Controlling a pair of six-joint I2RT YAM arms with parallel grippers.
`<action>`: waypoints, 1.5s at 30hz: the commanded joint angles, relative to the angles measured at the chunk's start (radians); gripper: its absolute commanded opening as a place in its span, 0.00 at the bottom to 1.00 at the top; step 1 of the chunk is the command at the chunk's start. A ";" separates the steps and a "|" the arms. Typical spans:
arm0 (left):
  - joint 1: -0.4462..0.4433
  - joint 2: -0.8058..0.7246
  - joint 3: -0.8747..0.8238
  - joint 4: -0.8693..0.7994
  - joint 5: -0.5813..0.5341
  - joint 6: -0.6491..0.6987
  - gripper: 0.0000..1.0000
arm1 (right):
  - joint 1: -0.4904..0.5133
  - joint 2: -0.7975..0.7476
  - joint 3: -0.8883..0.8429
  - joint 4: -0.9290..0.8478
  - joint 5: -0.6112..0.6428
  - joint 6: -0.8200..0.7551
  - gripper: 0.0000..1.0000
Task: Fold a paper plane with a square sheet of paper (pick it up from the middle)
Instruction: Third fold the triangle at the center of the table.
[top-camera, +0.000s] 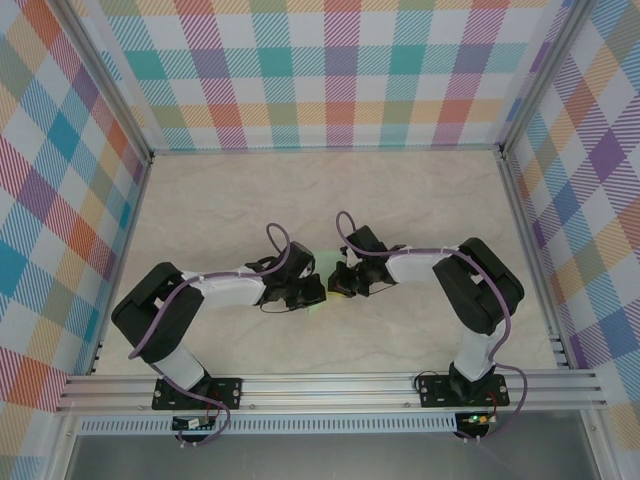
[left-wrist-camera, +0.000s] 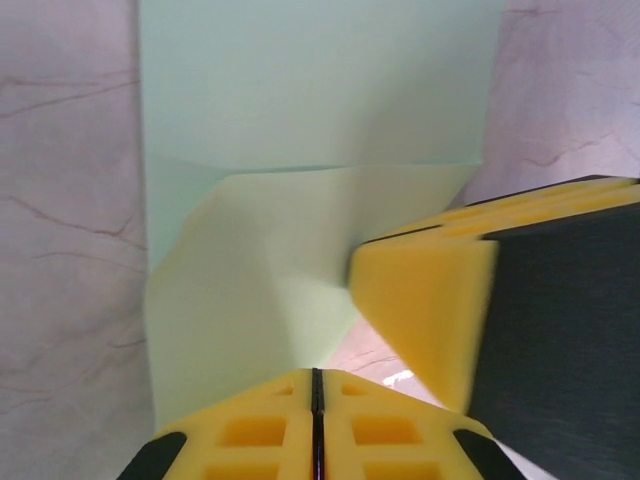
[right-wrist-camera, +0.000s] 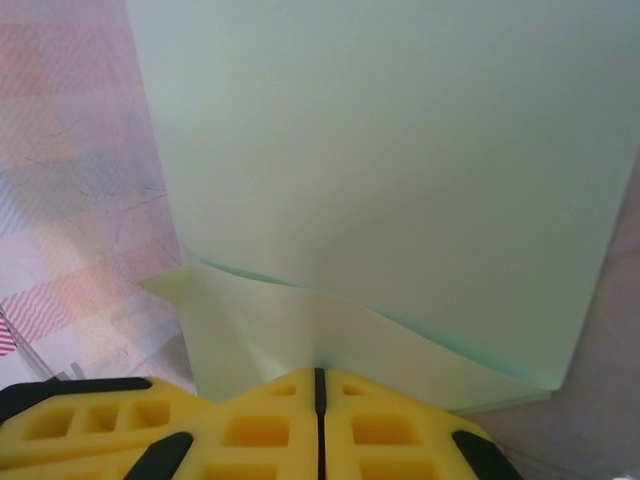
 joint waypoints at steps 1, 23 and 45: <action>-0.005 0.023 -0.038 0.009 -0.018 0.002 0.09 | 0.000 0.055 0.002 -0.069 0.059 0.014 0.07; -0.006 -0.123 -0.233 -0.170 0.073 0.105 0.09 | -0.002 0.078 0.034 -0.144 0.108 0.002 0.07; -0.006 -0.267 -0.141 -0.011 -0.049 0.003 0.09 | -0.002 0.032 0.094 -0.114 0.037 -0.010 0.07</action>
